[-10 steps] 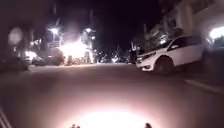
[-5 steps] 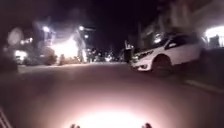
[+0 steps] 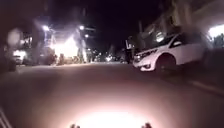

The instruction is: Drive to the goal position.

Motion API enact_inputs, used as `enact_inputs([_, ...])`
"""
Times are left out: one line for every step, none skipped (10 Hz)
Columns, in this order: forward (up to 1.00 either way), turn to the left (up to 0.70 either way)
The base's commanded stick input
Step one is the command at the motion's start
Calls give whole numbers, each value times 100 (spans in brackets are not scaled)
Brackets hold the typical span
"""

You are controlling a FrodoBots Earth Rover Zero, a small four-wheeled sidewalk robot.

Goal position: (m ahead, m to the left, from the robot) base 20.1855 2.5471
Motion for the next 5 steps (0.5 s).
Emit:
enact_inputs([70,0])
enact_inputs([70,0])
enact_inputs([70,-12])
enact_inputs([70,-35])
enact_inputs([70,-35])
